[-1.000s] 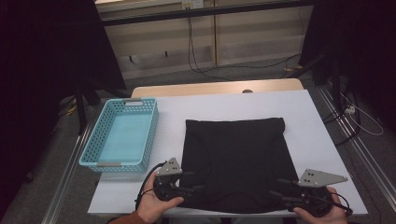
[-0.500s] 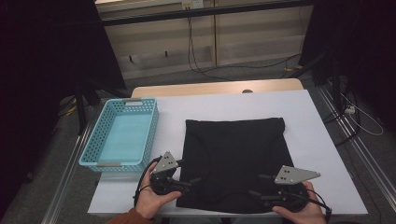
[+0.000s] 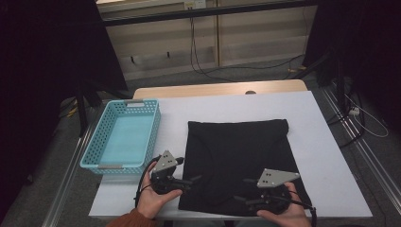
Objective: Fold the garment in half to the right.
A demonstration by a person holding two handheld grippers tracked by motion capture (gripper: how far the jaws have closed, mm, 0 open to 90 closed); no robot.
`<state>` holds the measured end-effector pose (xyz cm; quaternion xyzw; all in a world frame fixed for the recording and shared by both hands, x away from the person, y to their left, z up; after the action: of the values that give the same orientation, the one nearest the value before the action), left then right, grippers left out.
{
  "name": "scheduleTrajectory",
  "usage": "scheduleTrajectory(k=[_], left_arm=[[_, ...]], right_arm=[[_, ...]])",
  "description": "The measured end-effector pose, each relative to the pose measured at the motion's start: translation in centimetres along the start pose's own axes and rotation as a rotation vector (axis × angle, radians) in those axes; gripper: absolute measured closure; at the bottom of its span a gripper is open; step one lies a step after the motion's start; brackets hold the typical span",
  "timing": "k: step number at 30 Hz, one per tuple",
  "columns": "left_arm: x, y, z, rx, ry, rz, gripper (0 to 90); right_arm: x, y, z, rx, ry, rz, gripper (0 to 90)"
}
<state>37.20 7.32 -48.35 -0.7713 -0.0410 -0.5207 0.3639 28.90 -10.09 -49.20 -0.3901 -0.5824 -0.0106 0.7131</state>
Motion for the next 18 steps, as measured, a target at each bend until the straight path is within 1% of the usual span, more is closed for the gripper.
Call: scheduleTrajectory(k=[1, 3, 4, 6, 8, 10, 11, 12, 13, 14, 15, 17, 18], left_arm=[[0.0, 0.1, 0.2, -0.001, 0.006, 0.005, 9.9], [0.1, 0.1, 0.3, -0.003, -0.015, 0.008, 10.3], [0.2, 0.1, 0.3, -0.011, -0.028, -0.001, 10.8], [0.5, 0.2, 0.5, 0.003, -0.028, -0.006, 11.4], [0.8, 0.3, 1.0, 0.034, -0.013, -0.014, 11.2], [1.2, 0.7, 1.5, 0.046, 0.000, -0.015, 11.0], [1.4, 0.9, 1.8, 0.066, 0.004, -0.020, 11.3], [1.6, 1.1, 2.0, 0.072, 0.010, -0.020, 11.4], [1.8, 1.4, 2.3, 0.073, 0.003, -0.017, 11.9], [2.1, 1.7, 2.3, 0.063, -0.016, -0.024, 11.9], [2.3, 2.0, 2.5, 0.060, -0.017, -0.022, 11.9], [2.9, 2.6, 2.9, 0.071, 0.010, -0.028, 12.3], [3.1, 2.9, 3.0, 0.067, 0.001, -0.022, 12.4]], right_arm=[[0.2, 0.3, 0.1, 0.008, -0.004, 0.001, 37.8], [0.5, 0.8, 0.3, 0.011, -0.009, 0.001, 37.2], [0.7, 1.1, 0.5, 0.023, -0.011, 0.004, 37.9], [1.3, 1.7, 1.0, 0.040, -0.017, -0.001, 38.7], [1.7, 2.3, 1.4, 0.059, -0.026, -0.001, 39.8], [2.1, 3.0, 1.9, 0.075, -0.047, 0.007, 40.6], [2.2, 3.3, 2.1, 0.084, -0.057, 0.010, 40.8], [2.5, 3.6, 2.3, 0.090, -0.064, 0.010, 41.6], [2.6, 3.9, 2.5, 0.097, -0.070, 0.011, 42.6], [2.8, 4.2, 2.6, 0.103, -0.074, 0.012, 42.9], [2.9, 4.5, 2.7, 0.111, -0.073, 0.012, 43.0], [3.0, 5.2, 2.9, 0.127, -0.077, 0.021, 43.5], [3.0, 5.6, 3.1, 0.134, -0.079, 0.026, 43.8]])
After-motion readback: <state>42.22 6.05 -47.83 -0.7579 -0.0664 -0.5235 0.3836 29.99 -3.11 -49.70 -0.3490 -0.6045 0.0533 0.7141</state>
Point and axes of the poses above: each handheld gripper's, and its own axes: y roughly forward along the jaws, x roughly out of its top, z roughly to its left, the point moved 10 cm from there along y, roughly forward along the jaws, and after that the axes turned 7 degrees about -y, right-handed, at the moved point
